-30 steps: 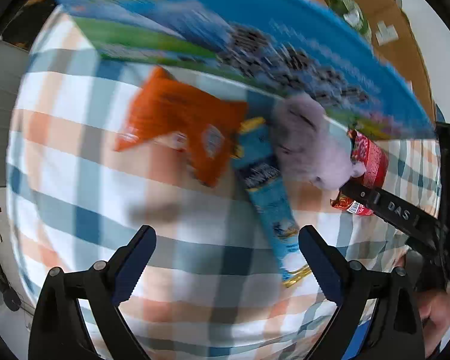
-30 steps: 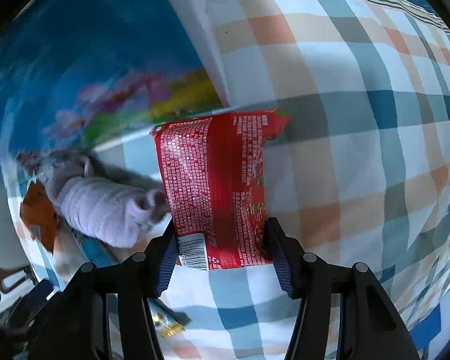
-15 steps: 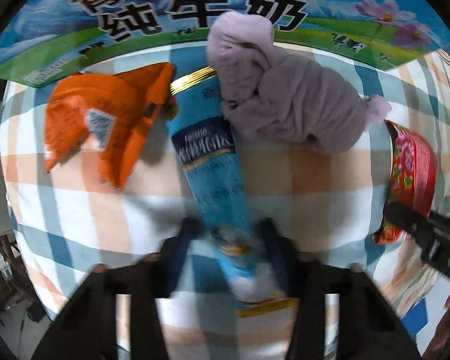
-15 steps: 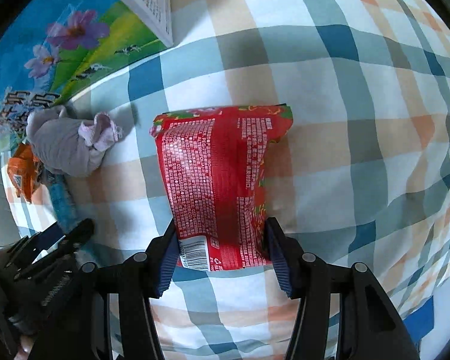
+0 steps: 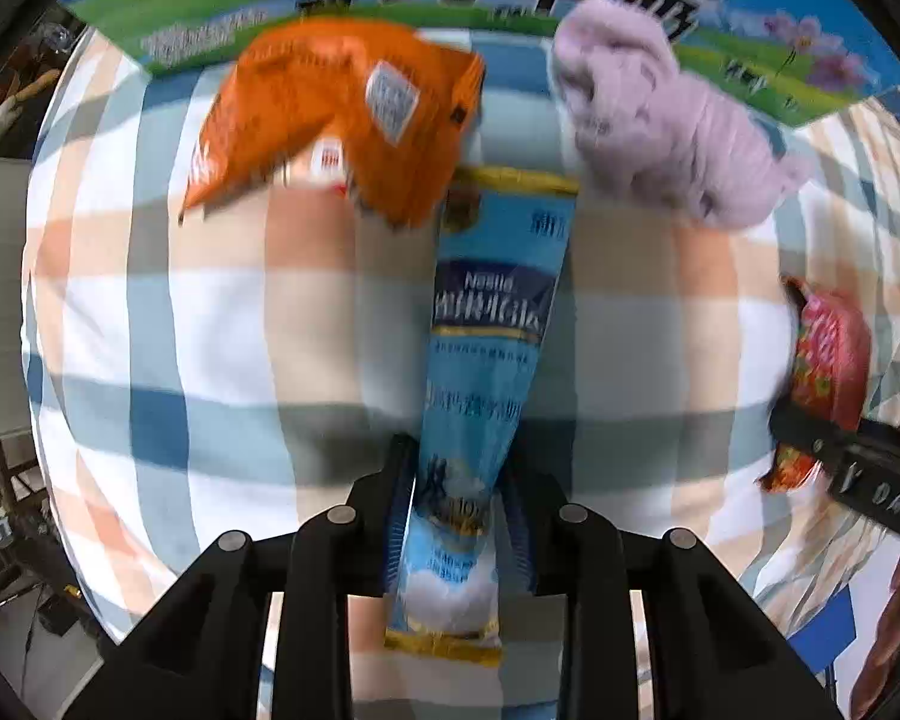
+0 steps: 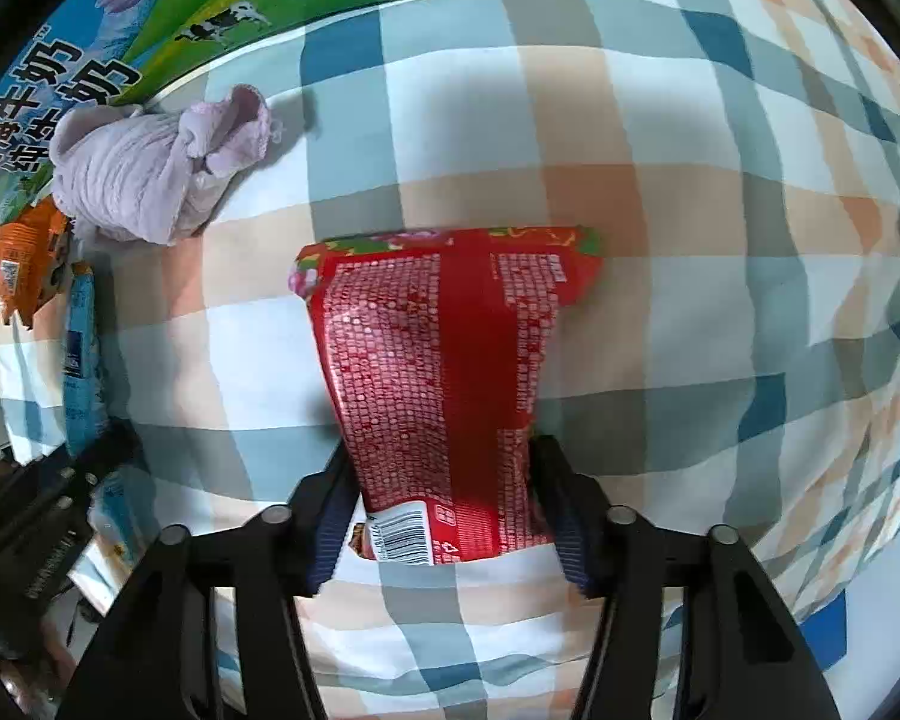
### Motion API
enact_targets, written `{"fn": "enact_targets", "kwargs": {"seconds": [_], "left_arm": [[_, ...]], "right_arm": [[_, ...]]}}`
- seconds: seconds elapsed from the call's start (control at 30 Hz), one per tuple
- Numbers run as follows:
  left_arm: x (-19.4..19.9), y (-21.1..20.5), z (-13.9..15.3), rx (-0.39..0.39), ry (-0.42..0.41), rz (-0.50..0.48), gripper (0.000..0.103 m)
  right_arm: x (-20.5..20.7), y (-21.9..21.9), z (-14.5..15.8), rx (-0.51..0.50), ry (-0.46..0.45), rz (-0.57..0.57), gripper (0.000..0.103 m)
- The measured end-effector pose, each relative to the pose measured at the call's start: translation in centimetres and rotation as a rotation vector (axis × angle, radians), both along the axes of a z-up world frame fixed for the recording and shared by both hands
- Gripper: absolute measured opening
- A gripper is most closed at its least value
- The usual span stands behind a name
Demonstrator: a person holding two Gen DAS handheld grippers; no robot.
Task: Organize soft objects
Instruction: 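Grasp the red snack bag with the right tool while the left grasps the blue tube, then carry the red bag and blue tube over the box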
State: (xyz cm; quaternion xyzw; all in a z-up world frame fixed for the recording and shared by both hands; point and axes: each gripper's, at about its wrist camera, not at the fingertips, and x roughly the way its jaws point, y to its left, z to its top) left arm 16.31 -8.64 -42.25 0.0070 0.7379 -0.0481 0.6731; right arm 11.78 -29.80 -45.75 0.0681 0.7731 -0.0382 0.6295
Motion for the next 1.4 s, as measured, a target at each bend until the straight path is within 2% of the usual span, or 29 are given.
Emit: {"fn": "enact_targets", "kwargs": {"seconds": [0.03, 0.1, 0.17, 0.37, 0.57, 0.77, 0.83, 0.9, 1.0, 1.13, 1.27, 1.4], "left_arm": [[0.0, 0.5, 0.2, -0.005, -0.005, 0.001, 0.025], [0.1, 2.0, 1.1, -0.007, -0.020, 0.011, 0.015], [-0.4, 2.2, 2.1, -0.010, -0.036, 0.017, 0.014], [-0.9, 3.4, 6.7, -0.035, -0.093, 0.044, 0.013], [-2.1, 5.7, 13.4, -0.099, -0.191, 0.064, 0.013], [1.2, 5.5, 19.4, -0.168, -0.276, 0.073, 0.013], [3.7, 5.8, 20.6, -0.168, -0.306, 0.072, 0.013], [6.9, 6.5, 21.5, -0.147, -0.338, 0.072, 0.013], [10.9, 6.3, 20.9, -0.116, -0.352, 0.069, 0.013], [17.2, 7.1, 19.4, -0.078, -0.314, 0.051, 0.013], [22.3, 6.9, 17.0, -0.025, -0.267, 0.032, 0.013], [26.2, 6.6, 12.6, -0.020, -0.169, 0.018, 0.013]], "right_arm": [[0.7, 1.0, 0.1, 0.001, -0.005, 0.004, 0.053], [0.0, 1.1, 0.6, 0.015, -0.010, 0.004, 0.050], [1.4, 1.4, 1.4, 0.030, -0.021, 0.006, 0.050], [0.9, 2.6, 5.4, 0.098, -0.091, 0.040, 0.049], [0.6, 4.9, 11.2, 0.185, -0.182, 0.080, 0.049], [3.2, 7.0, 17.7, 0.254, -0.286, 0.103, 0.048], [4.9, 8.4, 19.6, 0.254, -0.309, 0.101, 0.049], [7.4, 7.7, 20.9, 0.241, -0.332, 0.094, 0.049], [11.4, 7.9, 21.2, 0.212, -0.340, 0.077, 0.049], [16.9, 7.2, 19.9, 0.165, -0.322, 0.044, 0.049], [21.1, 6.8, 16.4, 0.132, -0.262, 0.014, 0.048], [23.4, 6.6, 11.6, 0.107, -0.182, 0.001, 0.049]]}}
